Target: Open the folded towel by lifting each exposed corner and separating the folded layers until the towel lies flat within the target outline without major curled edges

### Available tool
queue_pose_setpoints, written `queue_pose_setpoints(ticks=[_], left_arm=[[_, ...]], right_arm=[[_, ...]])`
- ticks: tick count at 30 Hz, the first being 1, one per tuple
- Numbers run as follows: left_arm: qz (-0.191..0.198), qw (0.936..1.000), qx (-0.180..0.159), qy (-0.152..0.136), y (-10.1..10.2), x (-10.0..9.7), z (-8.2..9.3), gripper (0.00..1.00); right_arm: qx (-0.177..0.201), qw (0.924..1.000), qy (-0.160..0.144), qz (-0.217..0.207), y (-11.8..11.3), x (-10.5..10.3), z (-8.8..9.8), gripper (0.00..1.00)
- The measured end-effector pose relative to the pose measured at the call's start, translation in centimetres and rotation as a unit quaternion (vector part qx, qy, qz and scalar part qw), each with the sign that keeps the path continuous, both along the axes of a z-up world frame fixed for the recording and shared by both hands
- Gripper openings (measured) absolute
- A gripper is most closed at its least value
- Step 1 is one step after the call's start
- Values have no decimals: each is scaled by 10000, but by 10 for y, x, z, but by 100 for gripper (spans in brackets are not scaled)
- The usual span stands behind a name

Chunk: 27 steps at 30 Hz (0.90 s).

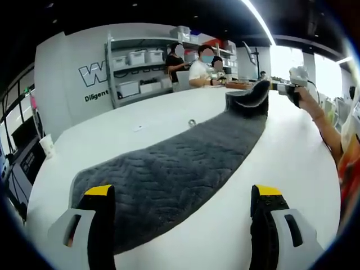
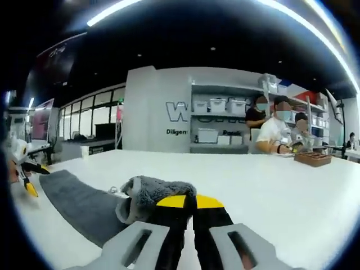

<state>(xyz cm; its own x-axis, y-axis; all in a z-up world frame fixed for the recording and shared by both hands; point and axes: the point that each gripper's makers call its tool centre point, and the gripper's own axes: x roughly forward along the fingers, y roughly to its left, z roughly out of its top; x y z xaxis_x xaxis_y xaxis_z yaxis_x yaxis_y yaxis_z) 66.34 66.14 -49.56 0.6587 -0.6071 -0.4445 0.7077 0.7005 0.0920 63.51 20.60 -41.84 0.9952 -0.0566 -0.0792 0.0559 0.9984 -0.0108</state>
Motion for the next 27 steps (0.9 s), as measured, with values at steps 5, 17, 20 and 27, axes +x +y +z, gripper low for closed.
queue_pose_setpoints(ticks=[5, 17, 20, 27], left_arm=[[-4, 10000, 9, 6, 0, 0, 0, 98], [22, 10000, 18, 33, 2, 1, -2, 98], [13, 10000, 23, 38, 2, 0, -2, 98], [10, 10000, 24, 46, 2, 0, -2, 98]], right_arm=[[5, 9998, 75, -187, -15, -5, -3, 0], [119, 9991, 230, -344, -27, -8, -11, 0], [175, 9982, 318, -469, -35, -10, -16, 0], [201, 9959, 649, -602, -45, -13, -32, 0]])
